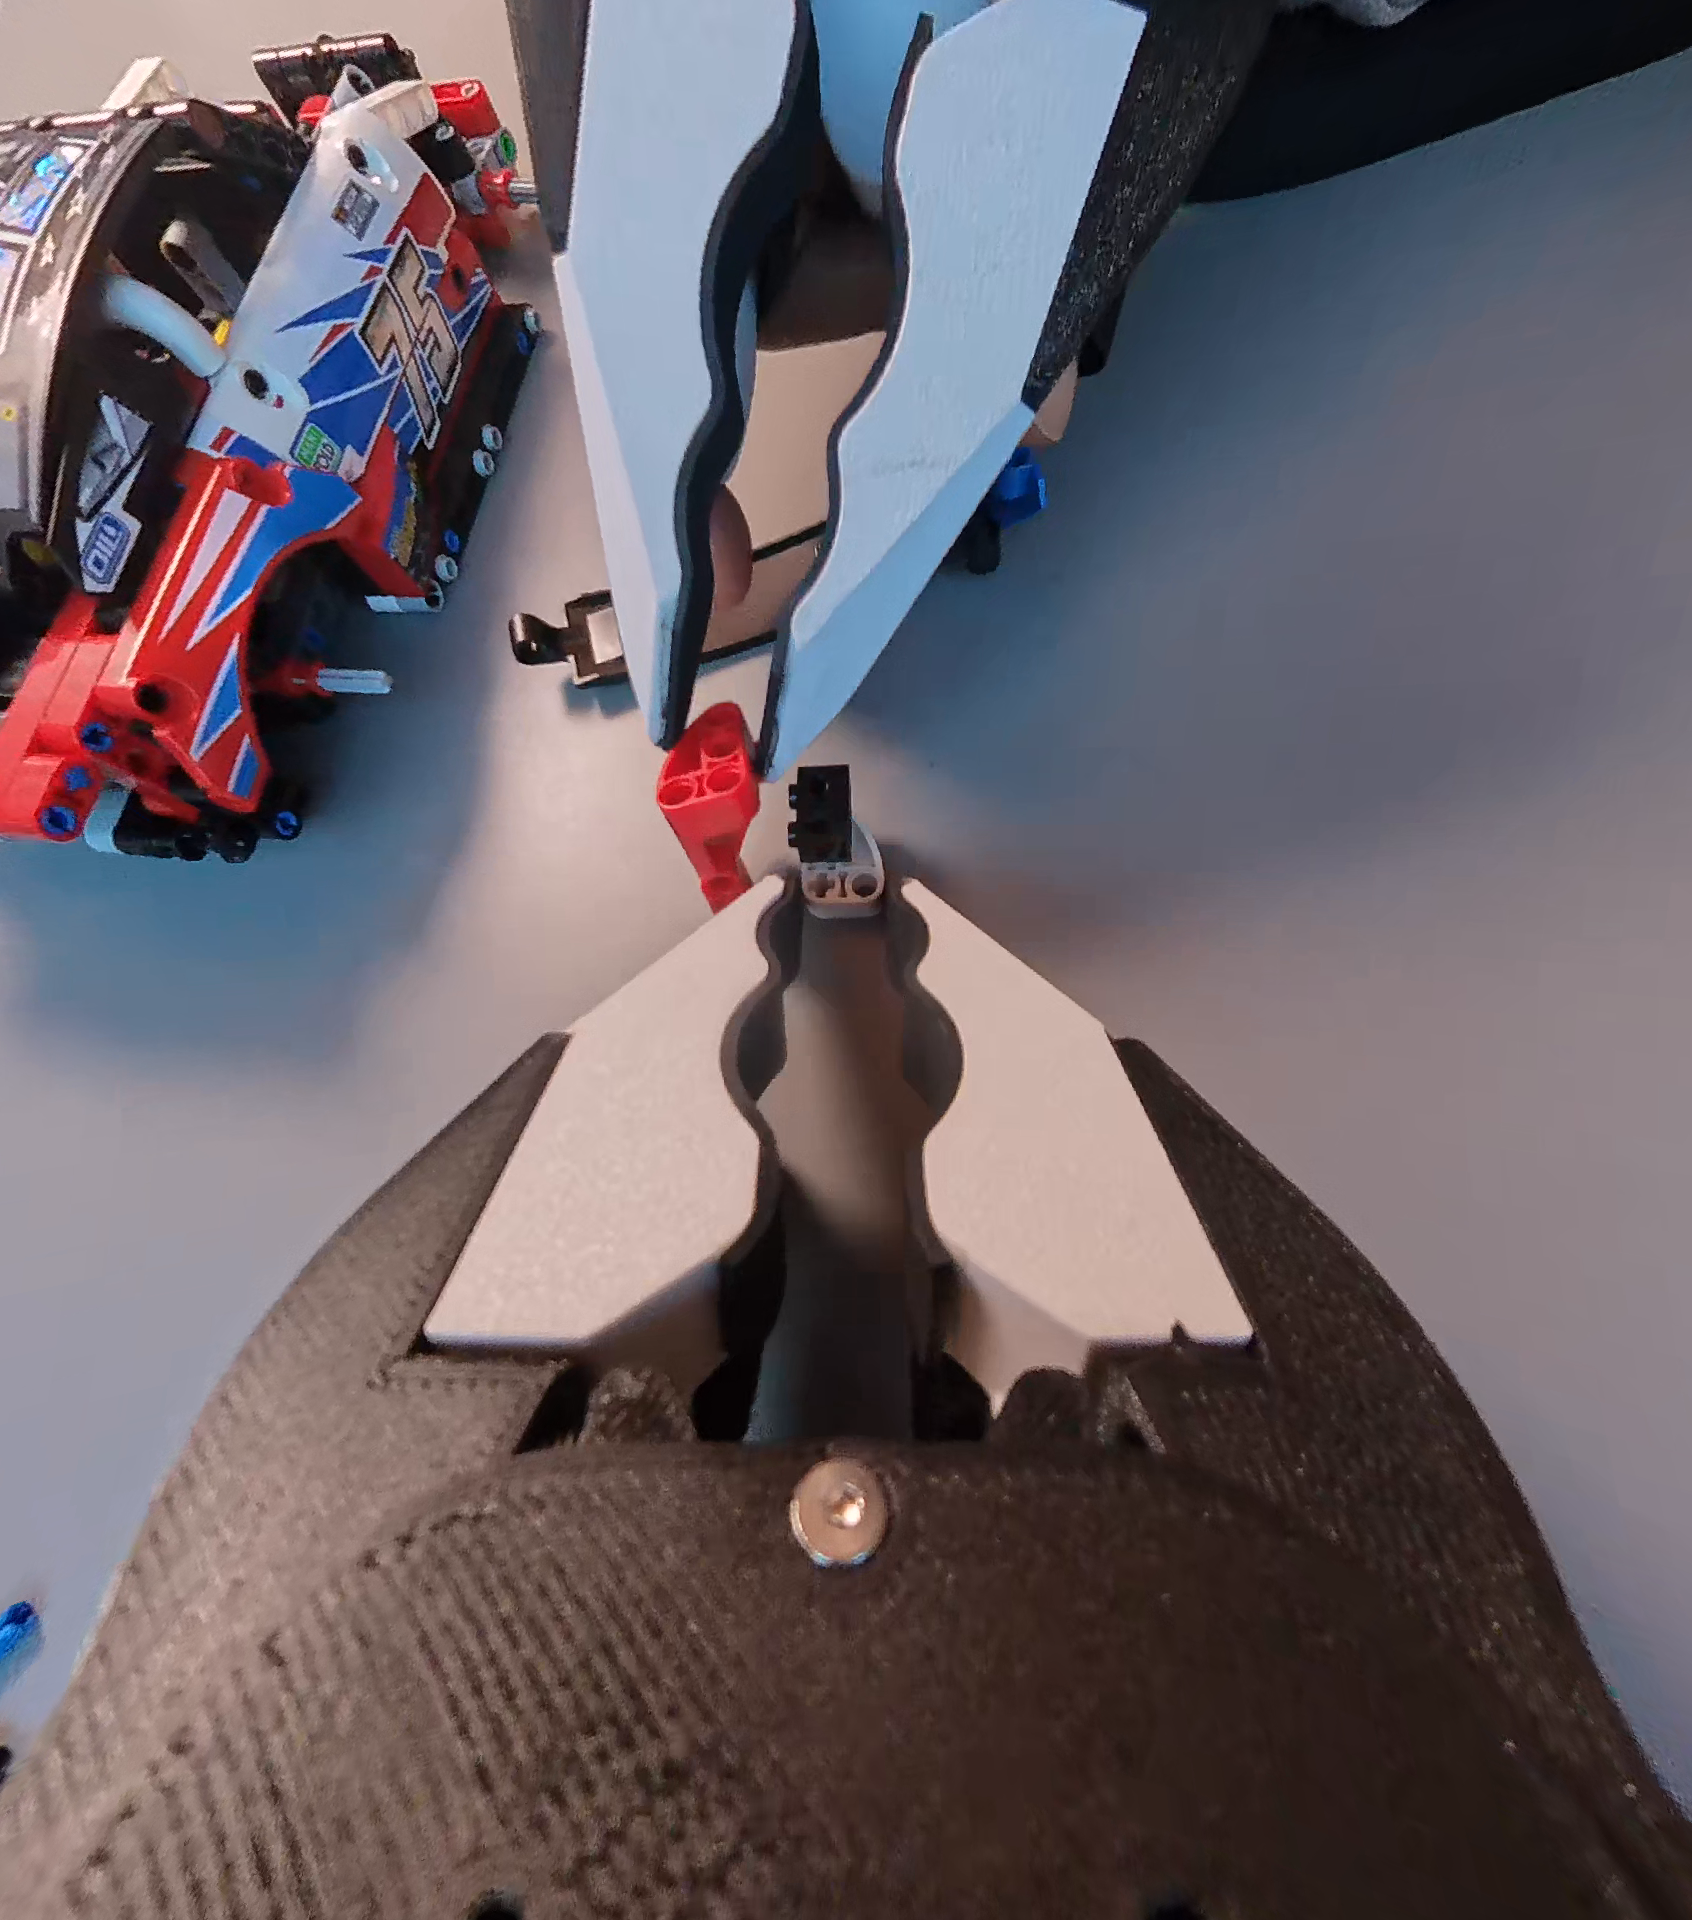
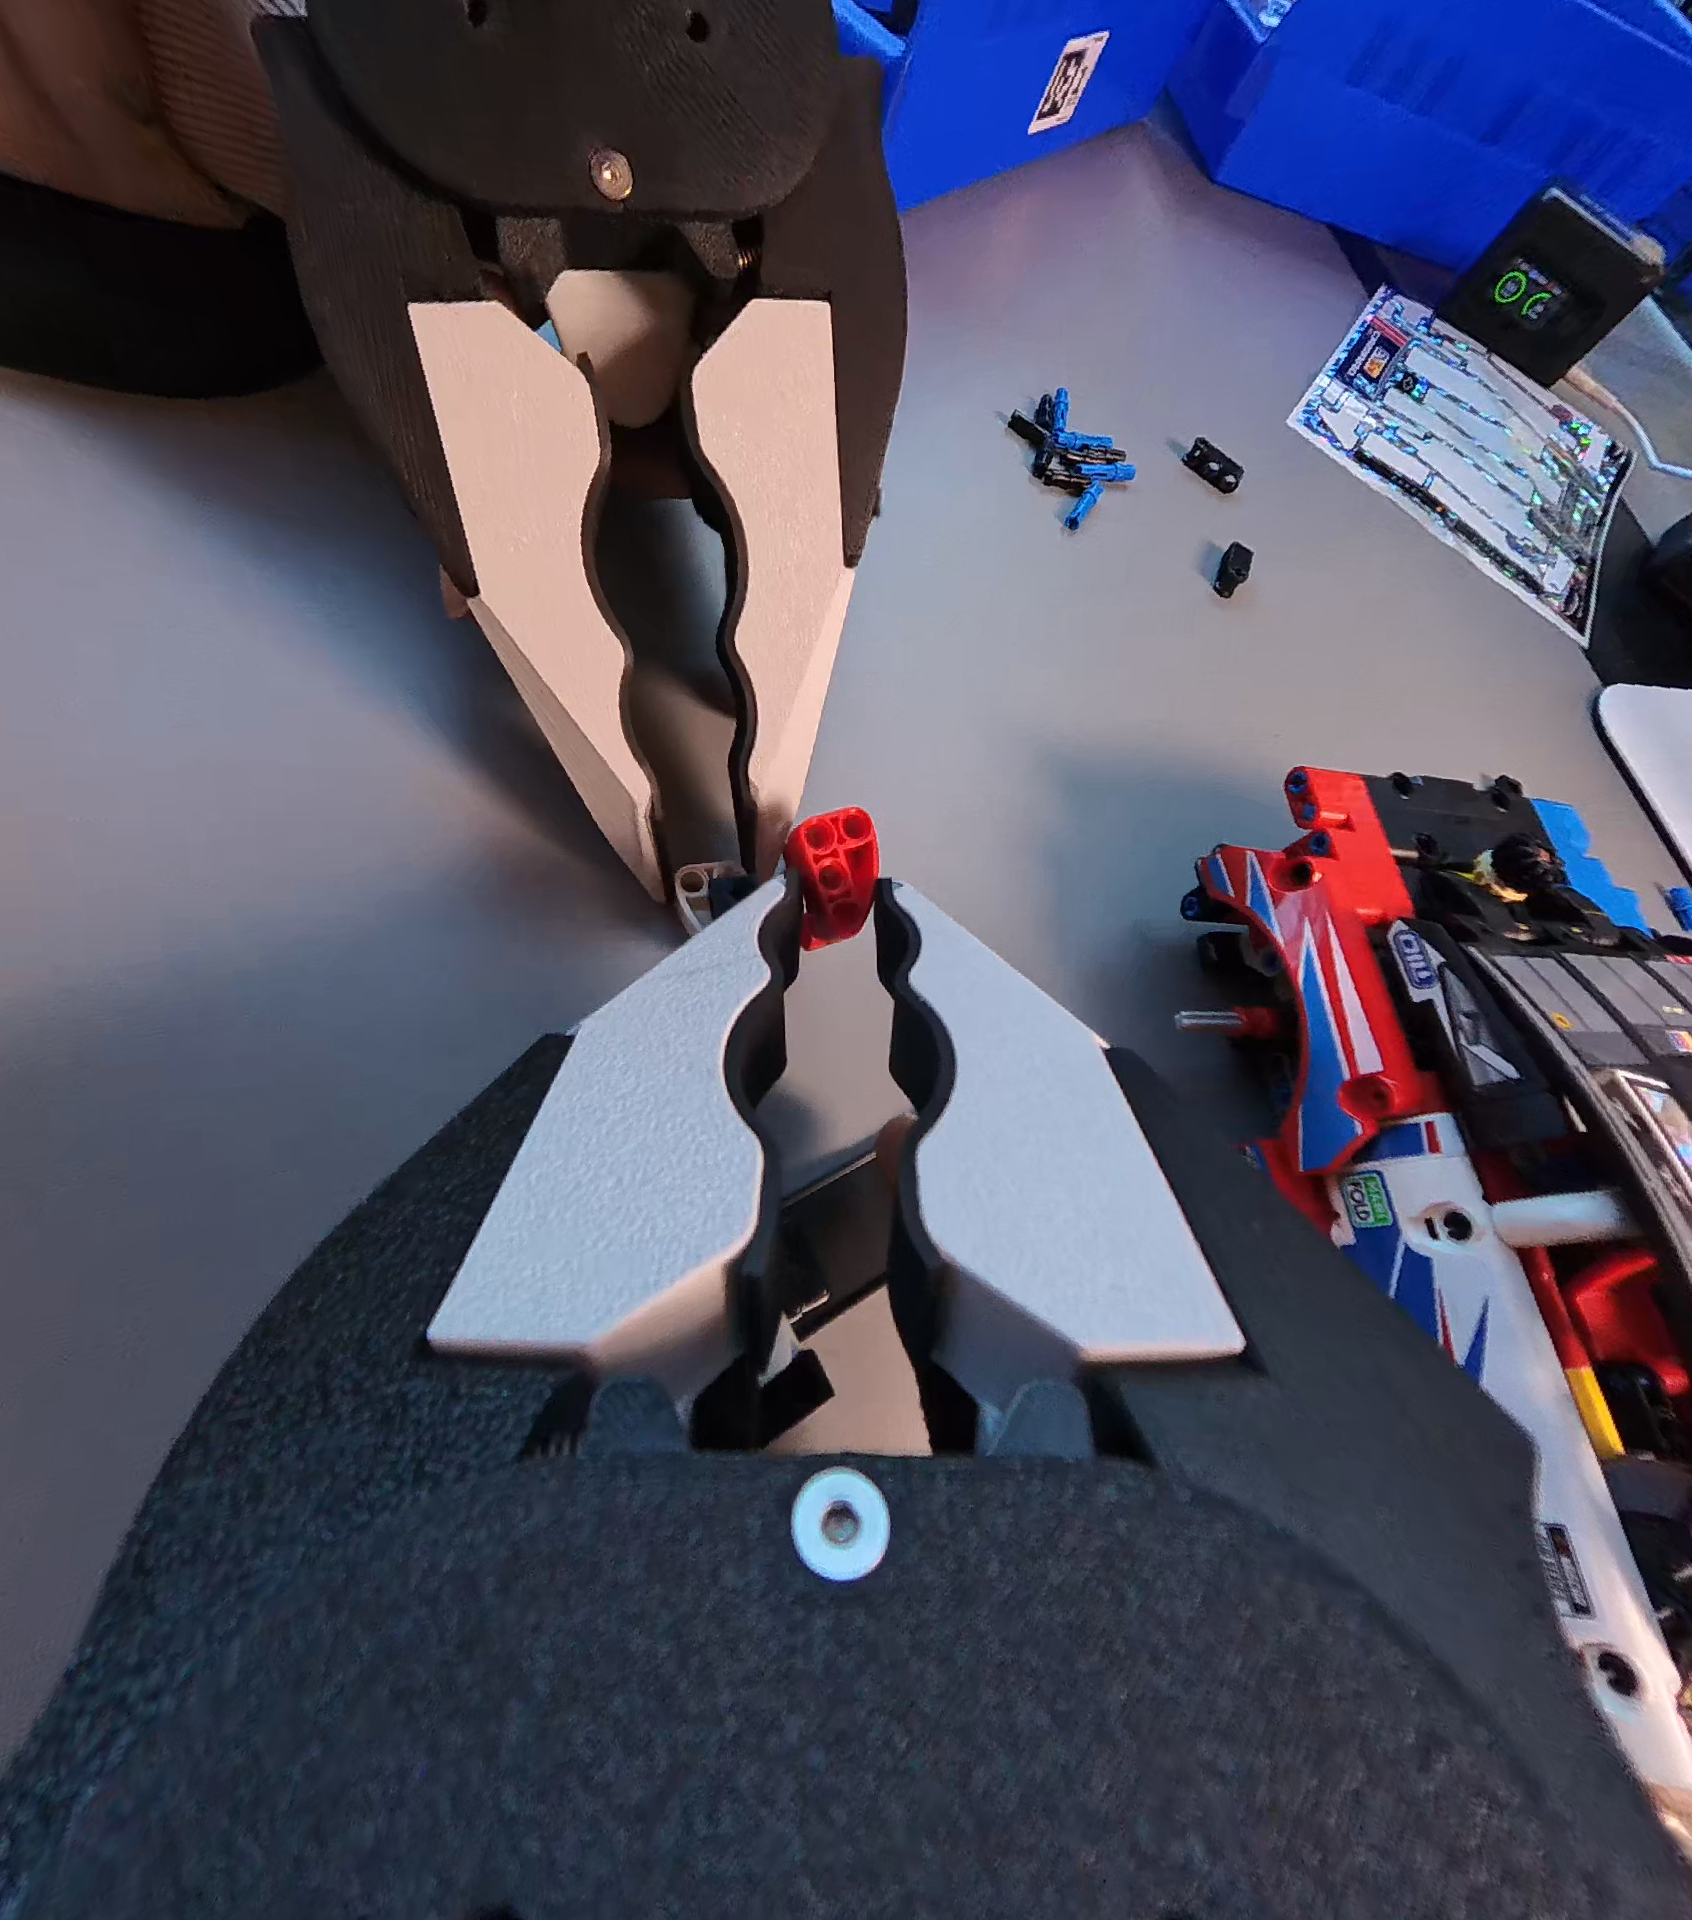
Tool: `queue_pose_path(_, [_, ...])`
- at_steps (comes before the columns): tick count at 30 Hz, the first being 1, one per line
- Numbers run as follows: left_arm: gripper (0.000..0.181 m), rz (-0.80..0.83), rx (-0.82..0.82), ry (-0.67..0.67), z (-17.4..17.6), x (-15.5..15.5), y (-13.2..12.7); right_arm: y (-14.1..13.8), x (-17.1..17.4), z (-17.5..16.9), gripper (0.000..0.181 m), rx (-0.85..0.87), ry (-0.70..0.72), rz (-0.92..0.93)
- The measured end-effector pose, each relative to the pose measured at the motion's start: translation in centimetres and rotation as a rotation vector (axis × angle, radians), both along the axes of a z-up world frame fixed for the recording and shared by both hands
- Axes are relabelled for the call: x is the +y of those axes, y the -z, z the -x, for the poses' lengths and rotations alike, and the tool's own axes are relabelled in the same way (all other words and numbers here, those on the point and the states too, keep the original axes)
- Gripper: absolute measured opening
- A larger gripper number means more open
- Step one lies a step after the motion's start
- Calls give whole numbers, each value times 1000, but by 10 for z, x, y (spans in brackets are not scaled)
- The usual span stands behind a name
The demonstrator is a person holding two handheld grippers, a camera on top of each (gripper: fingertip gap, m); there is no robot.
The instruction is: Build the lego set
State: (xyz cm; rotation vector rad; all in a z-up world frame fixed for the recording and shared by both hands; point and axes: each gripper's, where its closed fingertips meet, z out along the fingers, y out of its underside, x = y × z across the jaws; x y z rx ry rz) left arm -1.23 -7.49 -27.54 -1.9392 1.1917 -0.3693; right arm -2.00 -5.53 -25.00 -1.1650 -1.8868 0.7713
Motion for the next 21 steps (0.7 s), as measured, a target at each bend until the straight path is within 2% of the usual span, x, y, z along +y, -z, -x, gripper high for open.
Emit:
queue_pose_path(5, [20,-12,-24,4,5,-4,-6,-1,-1,0,10,2,0,-14])
queue_pose_path(8, [19,-38,-50,-46,14,2,-13,-3,-3,1,10,10,-5,-27])
queue_pose_path(11, [20,-75,-73,-86,20,9,-20,-7,-6,2,10,38,-25,-111])
queue_pose_path(15, [22,-117,-65,-70,15,10,-21,-6,-15,2,11,64,-81,-254])
queue_pose_path(17, [20,-127,-44,-58,13,9,-19,-7,-19,2,11,77,-101,-302])
queue_pose_path(21, [4,-165,-43,-34,10,8,-21,-14,-19,3,11,116,-94,-303])
